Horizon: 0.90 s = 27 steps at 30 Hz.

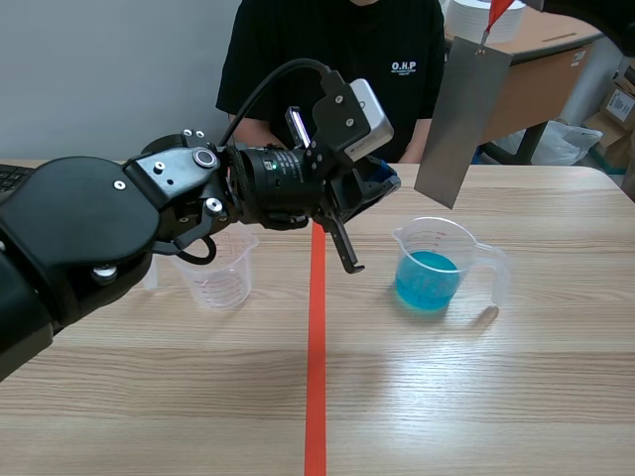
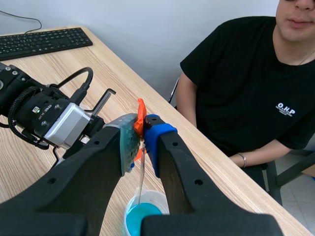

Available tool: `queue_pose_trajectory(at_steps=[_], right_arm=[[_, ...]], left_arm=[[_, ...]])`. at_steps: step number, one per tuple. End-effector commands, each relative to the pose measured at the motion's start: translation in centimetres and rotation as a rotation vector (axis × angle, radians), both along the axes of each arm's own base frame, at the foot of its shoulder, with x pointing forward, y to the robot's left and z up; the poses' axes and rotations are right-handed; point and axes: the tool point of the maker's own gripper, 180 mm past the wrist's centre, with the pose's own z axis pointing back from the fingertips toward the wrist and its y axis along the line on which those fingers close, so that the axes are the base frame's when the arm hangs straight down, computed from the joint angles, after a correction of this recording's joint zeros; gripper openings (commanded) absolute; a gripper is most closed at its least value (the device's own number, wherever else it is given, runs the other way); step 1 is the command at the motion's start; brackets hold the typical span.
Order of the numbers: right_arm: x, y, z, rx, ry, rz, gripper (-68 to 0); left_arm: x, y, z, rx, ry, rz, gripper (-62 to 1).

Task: Do the redox reaction experiment.
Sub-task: 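Raise the plate and point at it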

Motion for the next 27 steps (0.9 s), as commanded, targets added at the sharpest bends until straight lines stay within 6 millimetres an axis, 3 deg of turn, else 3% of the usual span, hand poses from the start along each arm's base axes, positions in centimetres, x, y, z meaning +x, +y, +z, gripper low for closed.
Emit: queue_pose_trajectory(at_steps=[1, 6, 11, 22, 27], right_arm=[[-0.1, 0.0, 1.0, -0.008, -0.034, 0.009, -65.8], [-0.1, 0.0, 1.0, -0.008, -0.034, 0.009, -65.8], [-0.1, 0.0, 1.0, -0.008, -0.034, 0.009, -65.8], [-0.1, 0.0, 1.0, -0.008, -0.034, 0.009, -65.8], [-0.1, 0.0, 1.0, -0.008, -0.034, 0.009, -65.8]], left_arm=[[0.4, -0.1, 1.5, -0.029, -0.031, -0.005, -56.2], [0.7, 1.8, 1.3, -0.027, -0.018, 0.017, -56.2], [-0.1, 5.0, 1.1, -0.020, -0.007, 0.040, -56.2], [-5.4, 13.6, 1.2, 0.035, 0.001, 0.124, -56.2], [-8.4, 18.0, 0.1, 0.093, 0.033, 0.223, -56.2]])
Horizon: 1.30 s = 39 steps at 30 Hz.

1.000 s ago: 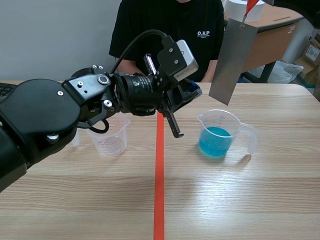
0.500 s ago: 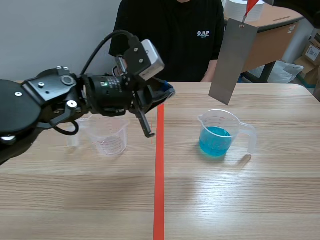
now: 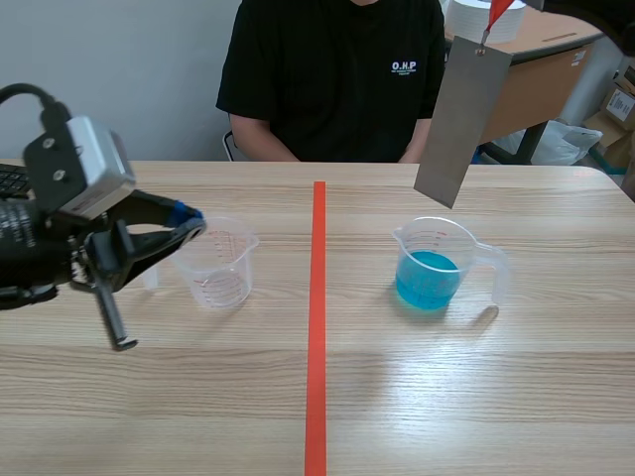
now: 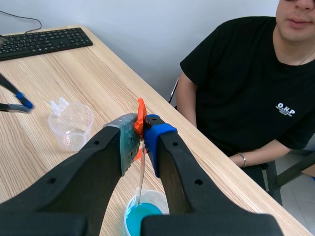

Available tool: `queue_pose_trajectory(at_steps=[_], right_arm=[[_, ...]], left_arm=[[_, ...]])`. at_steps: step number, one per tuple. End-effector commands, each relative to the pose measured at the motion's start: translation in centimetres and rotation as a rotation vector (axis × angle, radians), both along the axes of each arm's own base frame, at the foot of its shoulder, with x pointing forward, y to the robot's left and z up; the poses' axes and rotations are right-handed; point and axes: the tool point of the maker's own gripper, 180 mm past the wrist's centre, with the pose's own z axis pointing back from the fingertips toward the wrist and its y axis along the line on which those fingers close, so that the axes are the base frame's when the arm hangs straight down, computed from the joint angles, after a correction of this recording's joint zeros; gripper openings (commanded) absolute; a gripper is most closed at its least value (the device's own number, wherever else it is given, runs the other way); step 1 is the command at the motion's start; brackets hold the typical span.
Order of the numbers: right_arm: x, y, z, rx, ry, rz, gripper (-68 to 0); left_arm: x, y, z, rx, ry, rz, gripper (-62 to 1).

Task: Do the redox reaction experiment.
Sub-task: 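Raise the plate and point at it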

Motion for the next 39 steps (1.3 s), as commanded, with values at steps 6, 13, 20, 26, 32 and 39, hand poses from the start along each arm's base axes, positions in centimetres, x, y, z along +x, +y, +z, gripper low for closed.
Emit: queue_pose_trajectory(at_steps=[6, 13, 20, 26, 32, 39], right_arm=[[-0.1, 0.0, 1.0, -0.007, -0.034, 0.010, -65.8], [-0.1, 0.0, 1.0, -0.008, -0.034, 0.009, -65.8], [-0.1, 0.0, 1.0, -0.008, -0.034, 0.009, -65.8], [-0.1, 0.0, 1.0, -0.008, -0.034, 0.009, -65.8], [-0.1, 0.0, 1.0, -0.008, -0.034, 0.010, -65.8], [-0.2, 0.5, 0.8, -0.009, -0.029, 0.026, -65.8]], left_arm=[[-3.8, 5.6, -3.0, 0.020, 0.095, 0.211, -56.2], [-9.2, 10.7, -6.4, 0.031, 0.252, 0.438, -56.2], [-14.2, 14.0, -8.3, 0.011, 0.372, 0.650, -56.2], [-17.6, 14.4, -10.2, -0.003, 0.470, 0.788, -56.2], [-20.0, 14.2, -11.9, -0.042, 0.546, 0.904, -56.2], [-21.2, 13.9, -13.0, -0.085, 0.578, 0.975, -56.2]])
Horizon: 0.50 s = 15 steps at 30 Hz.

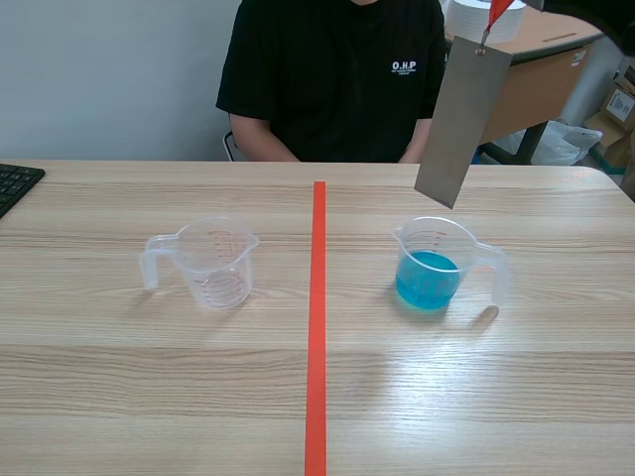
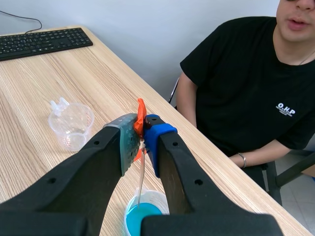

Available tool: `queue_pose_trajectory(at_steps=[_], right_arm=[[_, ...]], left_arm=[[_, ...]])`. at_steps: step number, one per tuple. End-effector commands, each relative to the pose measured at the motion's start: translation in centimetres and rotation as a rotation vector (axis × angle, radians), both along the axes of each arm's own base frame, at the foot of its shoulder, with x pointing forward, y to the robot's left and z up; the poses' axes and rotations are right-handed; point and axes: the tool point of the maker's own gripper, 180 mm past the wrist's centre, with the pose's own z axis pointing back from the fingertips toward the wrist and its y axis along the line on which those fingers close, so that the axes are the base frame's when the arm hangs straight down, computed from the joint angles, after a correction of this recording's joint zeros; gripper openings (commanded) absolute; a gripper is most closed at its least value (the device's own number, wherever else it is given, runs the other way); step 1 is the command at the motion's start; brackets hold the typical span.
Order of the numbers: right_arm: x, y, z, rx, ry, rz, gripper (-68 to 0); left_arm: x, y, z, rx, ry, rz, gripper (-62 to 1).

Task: Do the redox reaction experiment.
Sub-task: 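Raise the plate and point at it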

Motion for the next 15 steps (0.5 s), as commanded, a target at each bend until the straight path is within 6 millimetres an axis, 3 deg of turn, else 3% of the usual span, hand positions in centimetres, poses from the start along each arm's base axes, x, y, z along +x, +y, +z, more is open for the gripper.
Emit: queue_pose_trajectory(at_steps=[1, 9, 15], right_arm=[[-0.2, 0.6, 0.8, -0.009, -0.029, 0.030, -65.8], [-0.4, 2.3, 0.8, -0.010, -0.030, 0.086, -65.8], [-0.5, 4.1, 1.7, -0.006, -0.061, 0.145, -65.8]], left_arm=[[0.7, -0.4, 0.2, -0.014, -0.031, 0.003, -56.2], [0.3, -0.5, -1.8, -0.032, 0.001, 0.035, -56.2], [-0.1, -0.5, -2.2, -0.037, 0.013, 0.042, -56.2]])
